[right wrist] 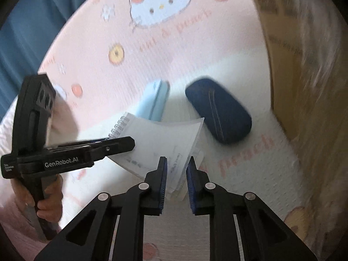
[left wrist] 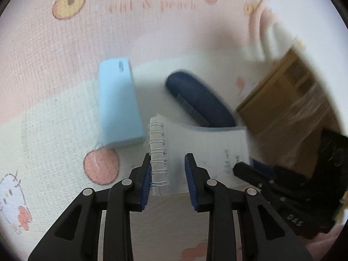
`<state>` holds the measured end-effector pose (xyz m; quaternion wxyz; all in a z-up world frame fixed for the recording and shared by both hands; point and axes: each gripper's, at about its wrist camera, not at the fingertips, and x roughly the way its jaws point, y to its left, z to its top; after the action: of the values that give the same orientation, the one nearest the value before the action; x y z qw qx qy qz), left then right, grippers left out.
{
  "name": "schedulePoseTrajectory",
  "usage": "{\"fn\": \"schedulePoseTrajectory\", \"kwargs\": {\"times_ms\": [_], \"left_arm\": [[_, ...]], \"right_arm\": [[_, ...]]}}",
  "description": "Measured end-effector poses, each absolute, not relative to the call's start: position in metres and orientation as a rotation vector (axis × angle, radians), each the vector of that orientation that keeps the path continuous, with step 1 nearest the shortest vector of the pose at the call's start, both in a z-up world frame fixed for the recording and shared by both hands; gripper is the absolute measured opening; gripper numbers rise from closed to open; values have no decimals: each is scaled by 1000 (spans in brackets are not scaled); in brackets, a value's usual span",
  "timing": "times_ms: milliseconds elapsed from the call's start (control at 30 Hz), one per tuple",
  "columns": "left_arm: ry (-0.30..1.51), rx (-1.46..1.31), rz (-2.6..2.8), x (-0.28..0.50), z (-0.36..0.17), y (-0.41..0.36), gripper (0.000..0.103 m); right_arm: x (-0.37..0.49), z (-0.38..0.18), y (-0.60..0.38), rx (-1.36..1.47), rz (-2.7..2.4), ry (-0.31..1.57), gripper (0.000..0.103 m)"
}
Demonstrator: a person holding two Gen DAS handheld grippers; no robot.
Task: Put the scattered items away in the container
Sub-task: 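Lift the notepad with the right gripper and carry it over the box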
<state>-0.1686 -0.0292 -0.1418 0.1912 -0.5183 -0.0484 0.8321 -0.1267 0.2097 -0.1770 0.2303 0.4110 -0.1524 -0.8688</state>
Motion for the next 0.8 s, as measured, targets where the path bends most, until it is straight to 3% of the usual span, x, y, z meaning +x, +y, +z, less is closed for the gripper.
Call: {"fn": "schedulePoseTrajectory", "kwargs": {"times_ms": [800], "left_arm": [[-35, -862, 2317, -152, 45, 53, 26]], "right_arm": [[-85, -22, 279, 679, -2713, -373, 15]]}}
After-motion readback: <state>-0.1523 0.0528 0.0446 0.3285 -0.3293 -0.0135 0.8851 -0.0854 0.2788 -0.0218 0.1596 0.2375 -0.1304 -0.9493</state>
